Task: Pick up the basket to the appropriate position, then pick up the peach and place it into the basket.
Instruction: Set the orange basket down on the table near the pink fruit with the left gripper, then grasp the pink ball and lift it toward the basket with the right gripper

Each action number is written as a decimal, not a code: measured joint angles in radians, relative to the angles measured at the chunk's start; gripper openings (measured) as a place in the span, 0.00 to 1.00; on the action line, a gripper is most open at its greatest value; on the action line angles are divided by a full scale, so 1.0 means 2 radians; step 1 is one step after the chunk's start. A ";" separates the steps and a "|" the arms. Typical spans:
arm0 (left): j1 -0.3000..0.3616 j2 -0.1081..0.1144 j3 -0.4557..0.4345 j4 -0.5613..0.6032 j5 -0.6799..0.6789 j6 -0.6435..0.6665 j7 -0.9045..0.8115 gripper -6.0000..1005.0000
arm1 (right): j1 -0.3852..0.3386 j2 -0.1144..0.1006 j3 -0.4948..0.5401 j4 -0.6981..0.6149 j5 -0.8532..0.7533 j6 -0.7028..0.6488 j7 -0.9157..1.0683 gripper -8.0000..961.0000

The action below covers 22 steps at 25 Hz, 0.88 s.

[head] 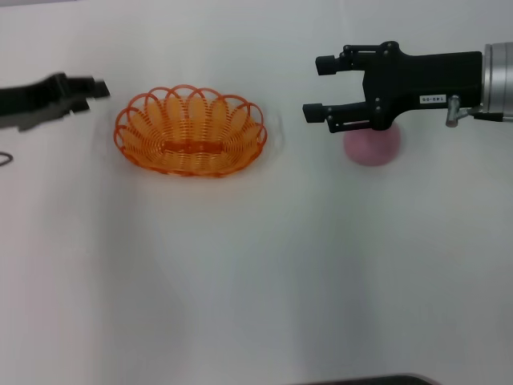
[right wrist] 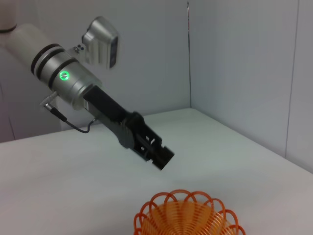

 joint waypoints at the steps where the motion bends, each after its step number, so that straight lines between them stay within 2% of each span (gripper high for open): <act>1: 0.002 0.001 -0.009 -0.001 -0.015 0.001 0.023 0.45 | 0.000 0.001 0.001 0.000 0.001 0.000 0.002 0.80; 8: 0.009 0.003 -0.058 -0.010 -0.078 0.026 0.160 0.46 | -0.003 0.009 0.004 0.001 0.028 -0.001 0.014 0.80; 14: 0.019 0.003 -0.075 -0.023 -0.146 0.050 0.311 0.47 | -0.012 0.012 0.005 0.015 0.072 -0.002 0.026 0.80; 19: 0.021 0.004 -0.130 -0.066 -0.202 0.092 0.432 0.47 | -0.022 0.021 0.006 0.025 0.100 -0.004 0.034 0.79; 22: 0.022 0.009 -0.170 -0.105 -0.228 0.140 0.518 0.47 | -0.028 0.025 0.007 0.034 0.111 -0.004 0.034 0.79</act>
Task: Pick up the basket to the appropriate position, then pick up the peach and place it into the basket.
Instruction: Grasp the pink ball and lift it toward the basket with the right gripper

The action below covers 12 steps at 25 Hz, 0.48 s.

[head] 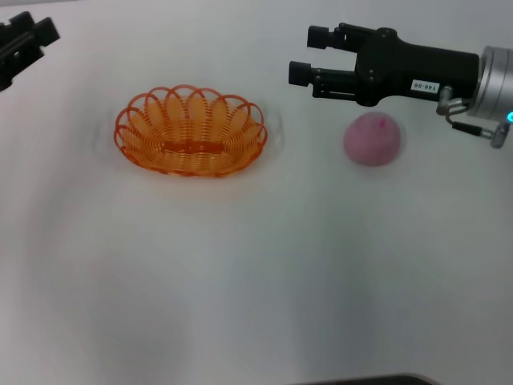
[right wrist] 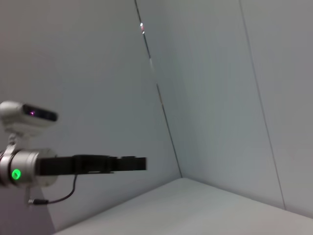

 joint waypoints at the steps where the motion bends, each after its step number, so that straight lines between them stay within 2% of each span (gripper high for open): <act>1: 0.000 0.003 -0.010 -0.011 -0.002 0.015 0.023 0.47 | -0.001 0.000 0.000 0.004 0.003 0.000 0.000 0.79; 6: 0.004 0.012 -0.034 -0.033 0.007 0.094 0.120 0.48 | -0.006 0.001 0.001 0.019 0.010 -0.001 0.001 0.79; 12: 0.006 0.020 -0.036 -0.030 0.072 0.144 0.161 0.48 | -0.009 0.002 0.002 0.029 0.012 -0.004 0.002 0.79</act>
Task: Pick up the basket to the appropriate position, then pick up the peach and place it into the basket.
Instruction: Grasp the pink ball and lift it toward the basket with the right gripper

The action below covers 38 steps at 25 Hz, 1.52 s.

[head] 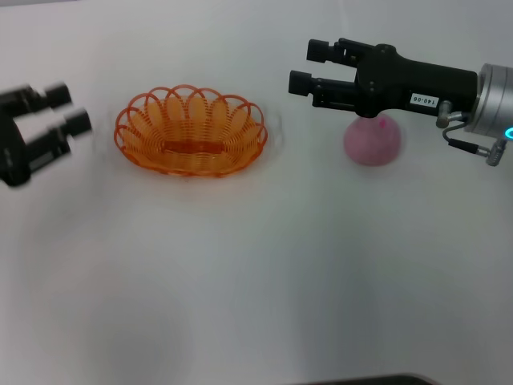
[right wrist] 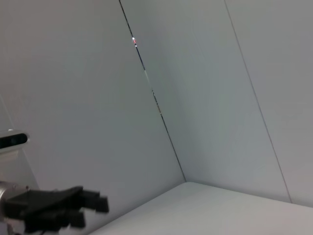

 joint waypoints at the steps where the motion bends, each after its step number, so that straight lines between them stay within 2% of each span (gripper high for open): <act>1: -0.001 0.000 0.000 0.000 0.015 0.010 0.010 0.48 | 0.000 0.000 0.000 0.001 0.000 0.000 0.000 0.79; 11: 0.011 -0.007 0.001 -0.011 0.045 0.010 0.044 0.49 | -0.001 0.000 0.003 0.007 0.001 0.000 0.000 0.79; 16: 0.017 -0.011 0.004 -0.043 0.052 -0.007 0.068 0.50 | -0.001 0.000 0.000 0.008 0.001 0.002 -0.003 0.78; 20: 0.019 -0.012 0.001 -0.064 0.053 -0.030 0.072 0.62 | 0.001 0.000 0.001 0.008 0.000 0.004 -0.005 0.78; 27: 0.022 -0.015 0.001 -0.066 0.053 -0.037 0.072 0.88 | 0.005 -0.003 -0.001 0.004 -0.003 0.010 -0.001 0.78; 38: 0.024 -0.018 0.000 -0.066 0.053 -0.042 0.069 0.87 | 0.023 -0.013 -0.001 -0.010 -0.004 0.013 0.008 0.78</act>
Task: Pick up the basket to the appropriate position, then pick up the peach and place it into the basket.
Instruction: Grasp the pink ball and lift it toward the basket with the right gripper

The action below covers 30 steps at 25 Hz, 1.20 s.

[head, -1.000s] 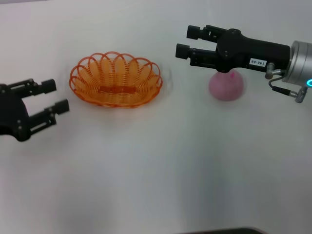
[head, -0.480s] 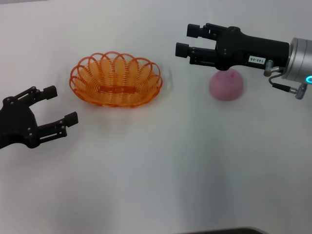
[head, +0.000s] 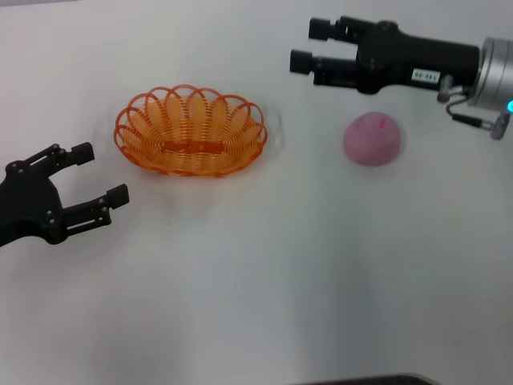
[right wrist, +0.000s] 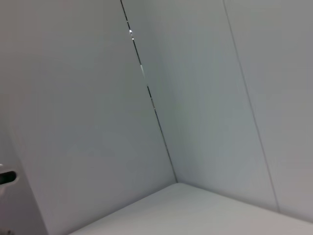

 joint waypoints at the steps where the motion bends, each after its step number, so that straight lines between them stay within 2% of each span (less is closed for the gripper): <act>1: 0.000 -0.001 0.000 0.000 0.000 0.000 0.000 0.87 | 0.001 0.000 0.000 -0.008 0.000 0.001 0.006 0.78; 11: -0.001 -0.005 0.000 -0.009 -0.006 -0.002 0.000 0.87 | 0.008 -0.008 0.002 -0.082 0.000 0.030 0.037 0.77; 16: -0.001 -0.005 0.000 -0.010 -0.007 0.001 -0.001 0.87 | 0.007 -0.010 0.006 -0.086 0.002 0.053 0.033 0.77; 25: 0.000 -0.006 0.000 -0.012 -0.007 0.002 -0.001 0.87 | 0.007 -0.013 0.001 -0.088 -0.003 0.059 0.040 0.77; 30: -0.001 -0.006 0.000 -0.018 -0.007 0.001 -0.001 0.87 | 0.012 -0.014 0.001 -0.113 -0.040 0.059 0.078 0.77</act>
